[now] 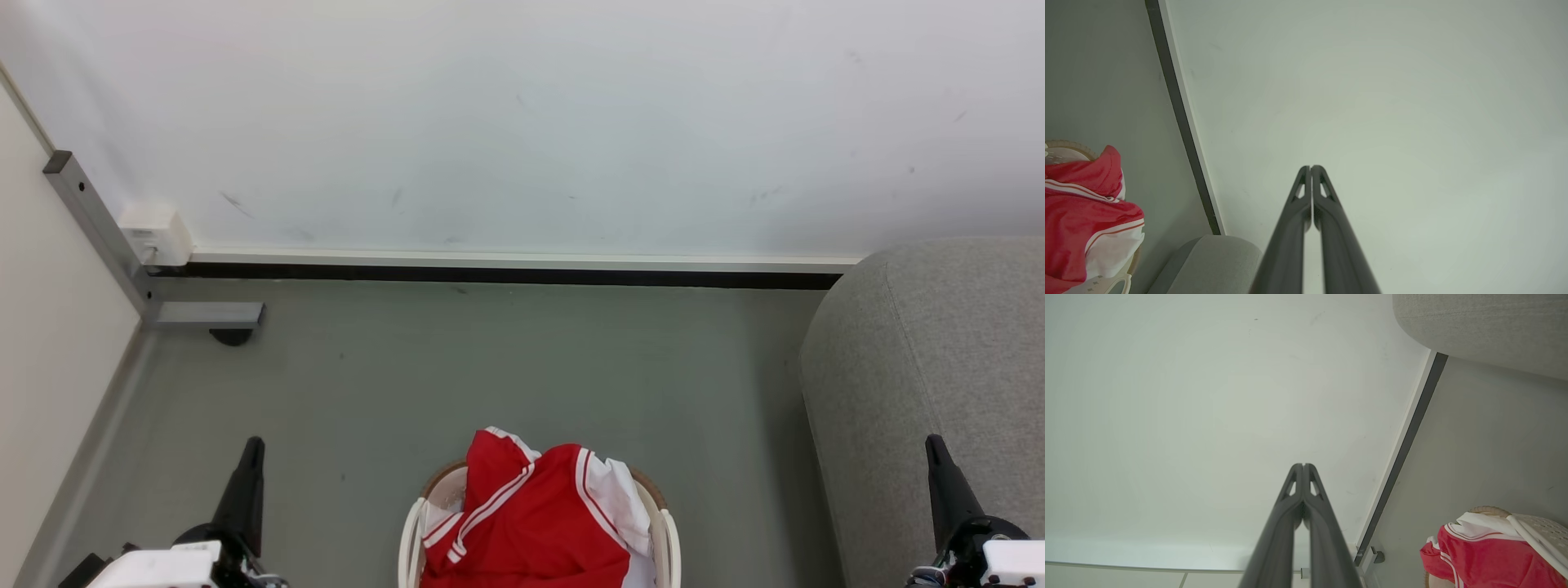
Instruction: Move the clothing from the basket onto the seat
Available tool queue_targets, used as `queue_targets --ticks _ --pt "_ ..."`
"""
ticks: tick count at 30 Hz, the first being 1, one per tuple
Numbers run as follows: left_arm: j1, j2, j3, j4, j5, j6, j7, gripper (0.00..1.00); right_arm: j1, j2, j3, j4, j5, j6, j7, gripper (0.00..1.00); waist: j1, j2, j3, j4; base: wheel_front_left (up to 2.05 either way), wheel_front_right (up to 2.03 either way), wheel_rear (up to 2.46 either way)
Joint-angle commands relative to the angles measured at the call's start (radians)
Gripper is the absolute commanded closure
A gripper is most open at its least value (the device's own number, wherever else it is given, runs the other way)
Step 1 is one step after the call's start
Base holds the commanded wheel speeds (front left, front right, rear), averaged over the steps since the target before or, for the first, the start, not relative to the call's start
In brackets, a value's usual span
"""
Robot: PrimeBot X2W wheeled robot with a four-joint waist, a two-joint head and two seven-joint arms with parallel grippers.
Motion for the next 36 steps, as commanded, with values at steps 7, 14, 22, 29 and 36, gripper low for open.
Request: queue_targets --ticks 7,14,22,29,36 --pt "-0.008 0.002 0.000 -0.004 -0.013 -0.001 0.003 1.00 -0.013 -0.007 -0.003 -0.005 0.000 -0.002 0.003 1.00 0.0000 0.0000 0.000 0.000 0.00 0.00 0.00" --pt "-0.008 0.002 0.000 -0.004 -0.013 -0.001 0.003 1.00 -0.013 -0.007 -0.003 -0.005 0.000 -0.002 0.003 1.00 0.0000 0.0000 0.000 0.000 0.00 0.00 0.00" --pt "-0.008 0.002 0.000 -0.004 -0.013 -0.001 0.003 1.00 -0.013 -0.007 -0.003 -0.005 0.000 -0.002 0.003 1.00 0.0000 0.0000 0.000 0.000 0.00 0.00 0.00" --pt "-0.008 0.002 0.000 -0.004 -0.013 -0.001 0.003 1.00 -0.013 -0.007 -0.003 -0.005 0.000 -0.002 0.003 1.00 0.0000 0.0000 0.000 0.000 0.00 0.00 0.00" --pt "-0.008 0.002 0.000 -0.004 -0.012 -0.001 0.003 1.00 -0.013 -0.007 -0.003 -0.005 0.000 -0.002 0.003 1.00 0.0000 0.0000 0.000 0.000 0.00 0.00 0.00"
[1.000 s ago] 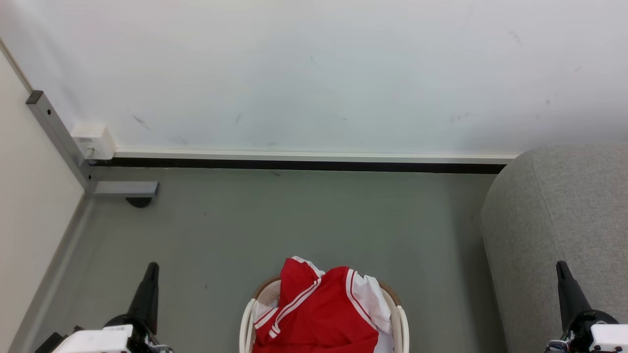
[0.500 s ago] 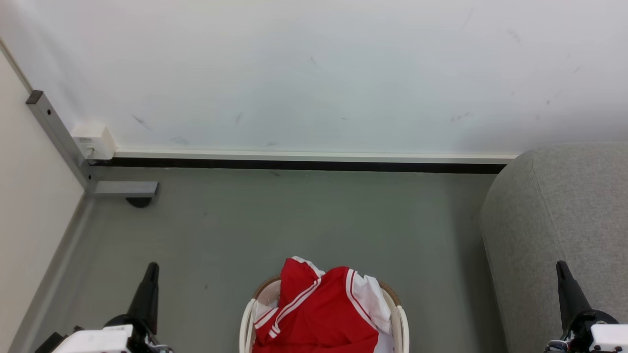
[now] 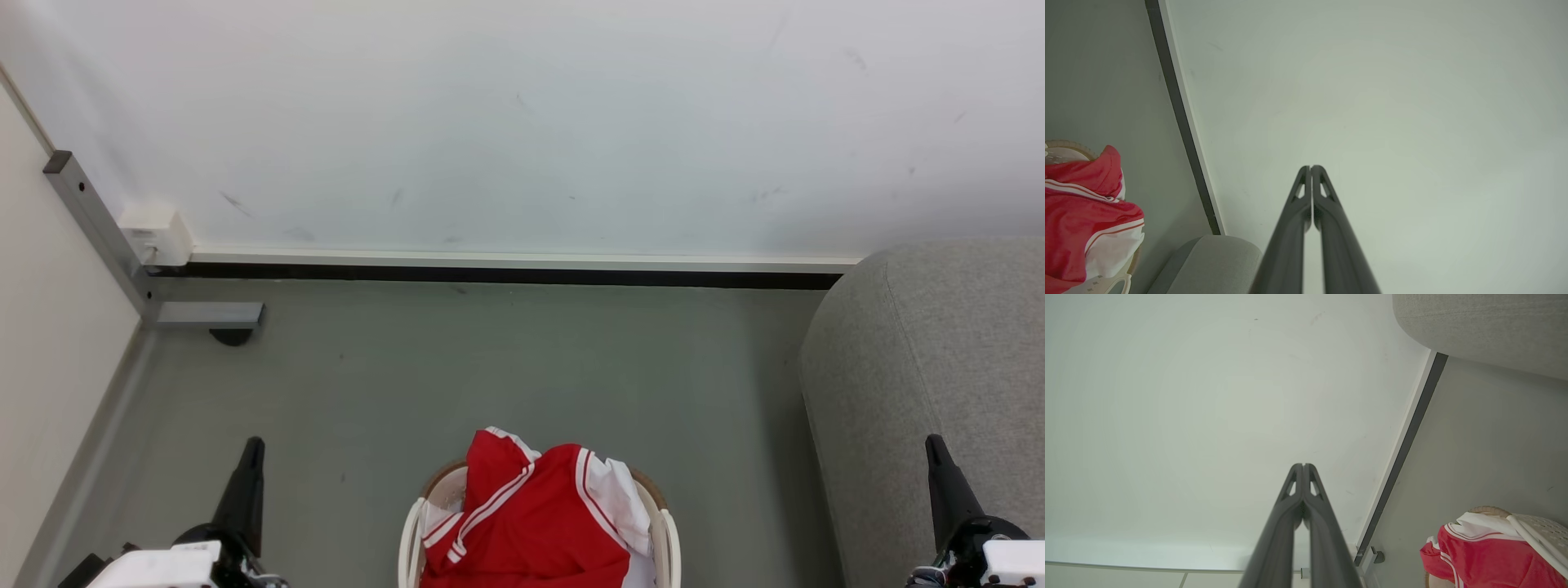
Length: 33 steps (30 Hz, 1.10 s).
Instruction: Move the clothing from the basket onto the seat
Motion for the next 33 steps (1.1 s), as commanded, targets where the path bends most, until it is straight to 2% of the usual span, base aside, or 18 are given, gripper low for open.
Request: queue_targets --ticks 1,13,14,24,33 --pt "-0.008 0.002 0.000 -0.004 -0.012 -0.001 0.003 1.00 -0.013 -0.007 -0.003 -0.005 0.000 -0.002 0.003 1.00 0.0000 0.0000 0.000 0.000 0.00 0.00 0.00" --pt "-0.008 0.002 0.000 -0.004 -0.012 -0.001 0.003 1.00 -0.013 -0.007 -0.003 -0.005 0.000 -0.002 0.003 1.00 0.0000 0.0000 0.000 0.000 0.00 0.00 0.00" --pt "0.000 0.000 0.000 0.001 0.000 0.000 0.000 0.00 0.000 0.000 0.000 0.001 0.000 0.000 0.000 0.00 0.0000 0.0000 0.000 0.000 0.00 0.00 0.00" --pt "0.009 -0.001 -0.035 0.006 0.033 0.001 -0.048 0.00 0.013 -0.004 0.031 0.002 -0.055 0.000 -0.047 0.00 0.0000 0.0000 0.001 0.002 0.00 0.00 0.00" --pt "0.009 0.000 -0.057 -0.017 0.189 0.033 -0.089 0.00 0.020 -0.010 0.048 -0.027 -0.264 0.000 -0.089 0.00 0.0000 0.0000 0.003 0.002 0.00 0.00 0.00"
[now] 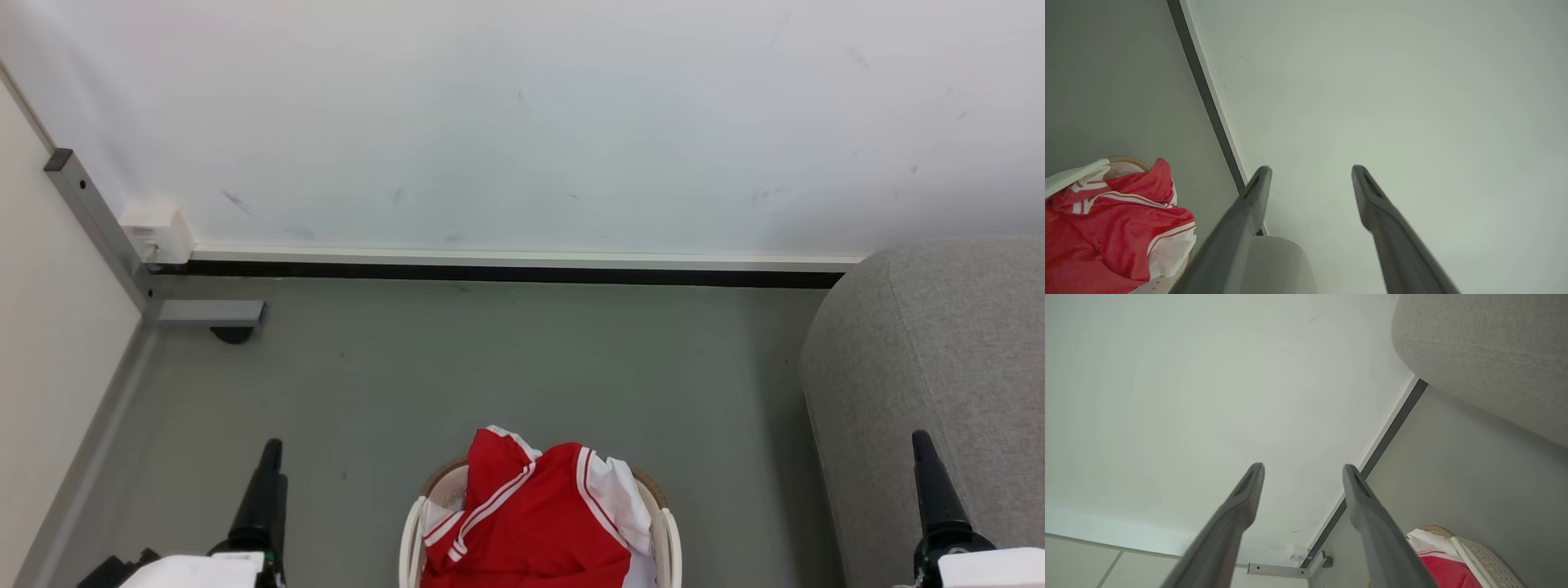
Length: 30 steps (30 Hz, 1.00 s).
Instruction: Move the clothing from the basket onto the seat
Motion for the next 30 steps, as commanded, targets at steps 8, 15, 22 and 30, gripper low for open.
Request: queue_targets --ticks 8,15,22,30 --pt "-0.006 0.007 -0.042 -0.045 0.206 0.047 -0.041 0.00 0.004 -0.022 0.029 -0.054 -0.249 0.000 -0.041 0.00 0.0000 0.0000 0.000 0.002 0.00 0.00 0.00" --pt "-0.003 0.007 -0.079 -0.048 0.349 0.082 -0.069 0.00 0.012 -0.030 0.053 -0.061 -0.410 -0.001 -0.068 0.00 0.0000 0.0000 -0.001 0.004 0.00 0.00 0.00" --pt "-0.001 0.007 -0.109 -0.051 0.447 0.102 -0.094 0.00 0.022 -0.032 0.069 -0.065 -0.530 -0.001 -0.093 0.00 0.0000 0.0000 -0.001 0.006 0.00 0.00 0.00" --pt "0.003 0.008 -0.135 -0.056 0.549 0.121 -0.120 0.00 0.028 -0.034 0.084 -0.069 -0.649 -0.001 -0.120 0.00 0.0000 0.0000 -0.002 0.007 0.00 0.00 0.00"
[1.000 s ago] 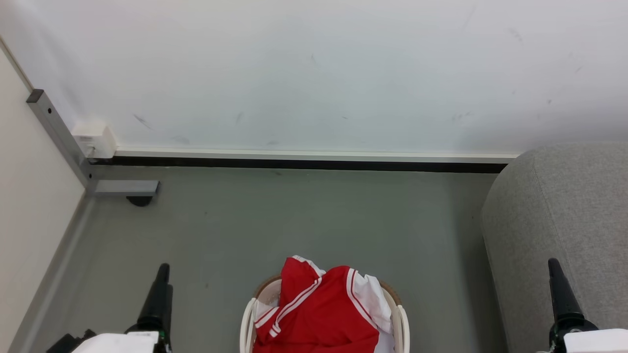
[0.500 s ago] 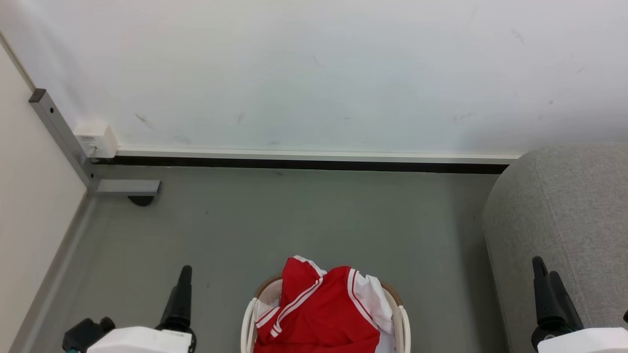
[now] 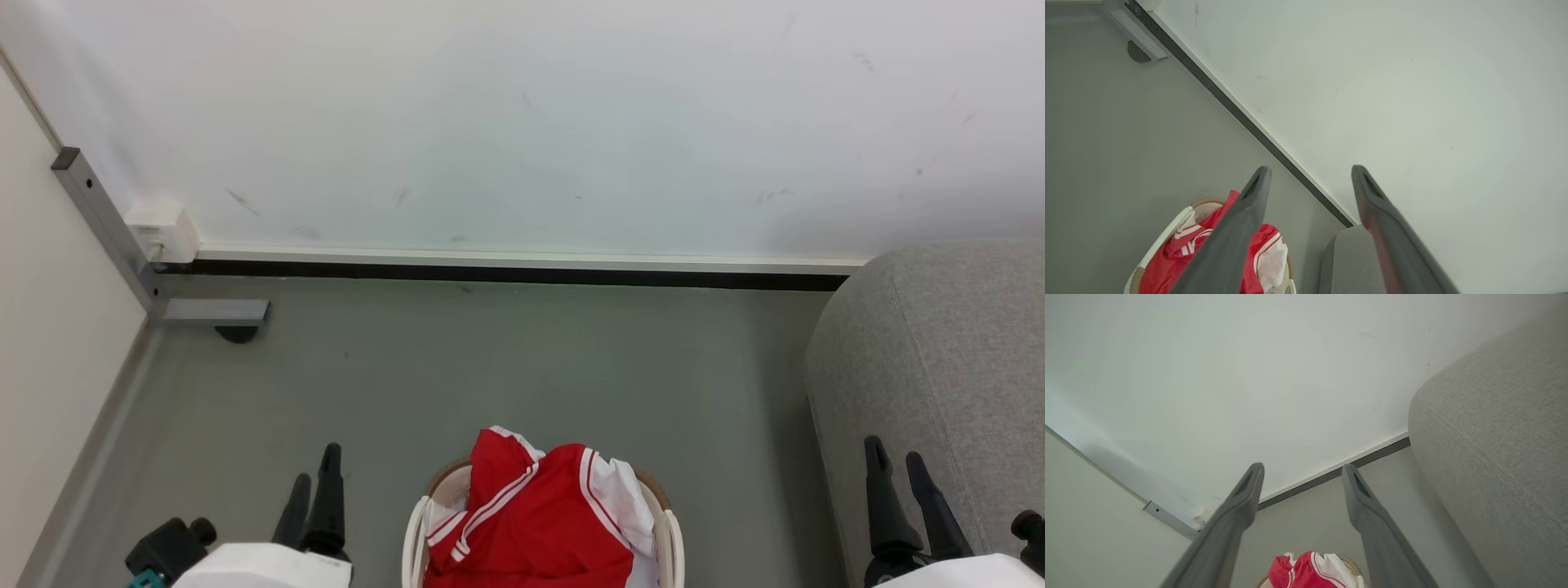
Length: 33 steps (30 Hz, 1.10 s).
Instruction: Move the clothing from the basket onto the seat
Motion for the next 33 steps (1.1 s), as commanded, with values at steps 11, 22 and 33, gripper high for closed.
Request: queue_targets --ticks 11,22,33 --pt "0.001 0.008 -0.031 -0.019 0.151 0.024 -0.039 0.00 0.002 -0.012 0.016 -0.019 -0.168 -0.001 -0.039 0.00 0.0000 -0.0001 0.000 0.001 0.00 0.00 0.00" --pt "0.009 0.009 -0.052 -0.008 0.276 0.042 -0.068 0.00 0.013 -0.014 0.017 -0.008 -0.300 -0.001 -0.068 0.00 0.0000 -0.0001 0.000 0.003 0.00 0.00 0.00" --pt "0.020 0.009 -0.035 0.003 0.412 0.046 -0.097 0.00 0.020 -0.011 0.009 -0.003 -0.408 -0.001 -0.097 0.00 0.0000 -0.0001 0.000 0.004 0.00 0.00 0.00"
